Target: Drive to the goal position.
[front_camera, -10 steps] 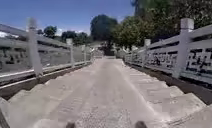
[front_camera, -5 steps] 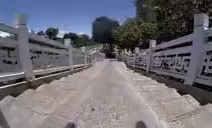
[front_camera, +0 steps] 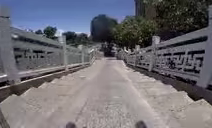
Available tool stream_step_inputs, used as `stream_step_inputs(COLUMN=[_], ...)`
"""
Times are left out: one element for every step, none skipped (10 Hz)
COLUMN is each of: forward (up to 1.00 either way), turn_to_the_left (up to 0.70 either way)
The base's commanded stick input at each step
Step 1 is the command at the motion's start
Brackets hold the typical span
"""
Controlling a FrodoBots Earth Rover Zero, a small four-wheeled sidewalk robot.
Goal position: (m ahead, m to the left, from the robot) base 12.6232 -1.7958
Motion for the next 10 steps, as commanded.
stream_step_inputs(forward=[0.70, 0.70, 0.70, 0.70, 0.70, 0.70, 0.70, 0.70, 0.70, 0.70], turn_to_the_left=[0.00, 0.00, 0.00, 0.00, 0.00, 0.00, 0.00, 0.00, 0.00, 0.00])
